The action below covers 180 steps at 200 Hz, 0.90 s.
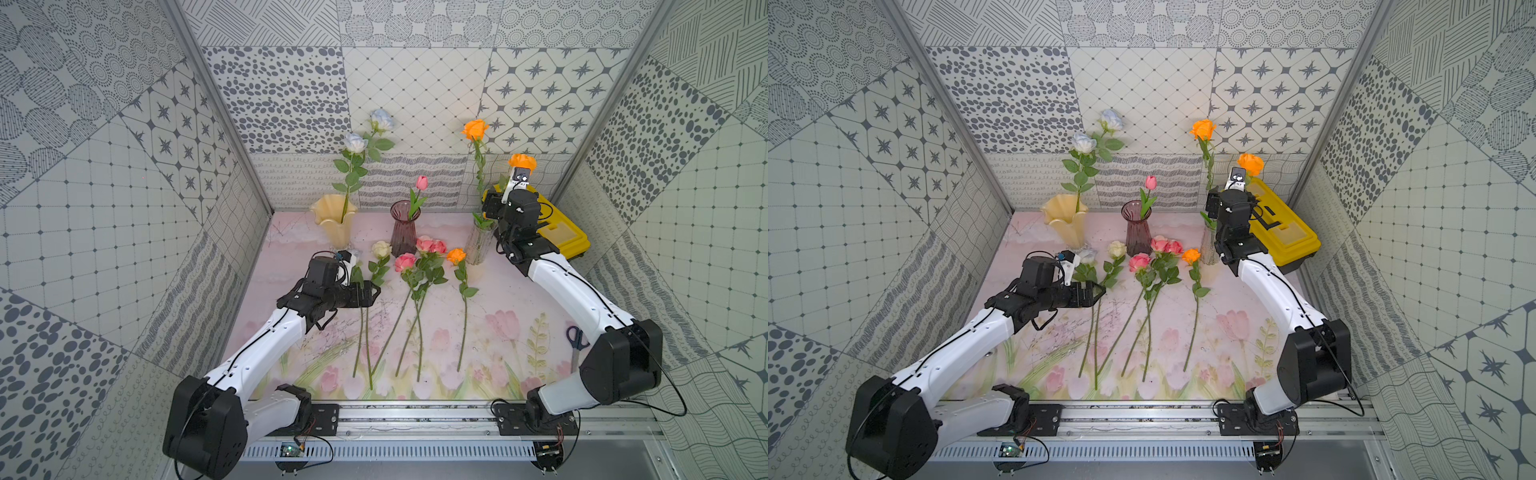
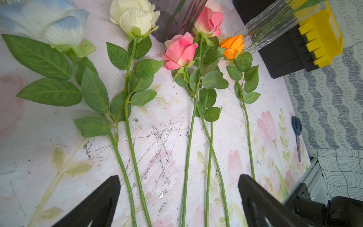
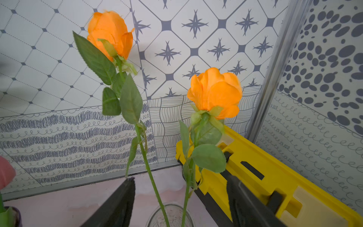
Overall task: Arrange the flowers in different vases according to their variety
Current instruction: Insert the flower into the vase.
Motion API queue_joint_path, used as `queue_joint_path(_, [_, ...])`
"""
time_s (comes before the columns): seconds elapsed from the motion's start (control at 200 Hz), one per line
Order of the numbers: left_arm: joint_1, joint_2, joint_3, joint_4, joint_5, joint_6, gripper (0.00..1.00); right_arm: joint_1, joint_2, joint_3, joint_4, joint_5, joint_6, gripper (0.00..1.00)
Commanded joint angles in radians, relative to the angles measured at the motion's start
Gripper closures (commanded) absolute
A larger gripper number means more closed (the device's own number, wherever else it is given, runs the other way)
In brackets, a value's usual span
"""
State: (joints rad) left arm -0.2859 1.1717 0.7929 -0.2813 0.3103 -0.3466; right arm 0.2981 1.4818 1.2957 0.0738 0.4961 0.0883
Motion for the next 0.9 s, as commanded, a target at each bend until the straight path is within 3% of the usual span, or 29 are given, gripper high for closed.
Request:
queue_joint_path(0.0, [-0.009,-0.009,0.011,-0.03,0.008,0.0,0.01,0.009,-0.063,-0.049,-0.024,0.001,0.033,0.22])
queue_joint_path(0.545, [-0.056,0.01,0.024,-0.086,-0.066,0.017,0.01,0.039,-0.395,-0.278,-0.257,-0.076,0.193,0.21])
queue_joint_path(0.895, [-0.057,0.006,0.029,-0.119,-0.071,0.021,0.01,0.083,-0.46,-0.34,-0.455,-0.233,0.299,0.21])
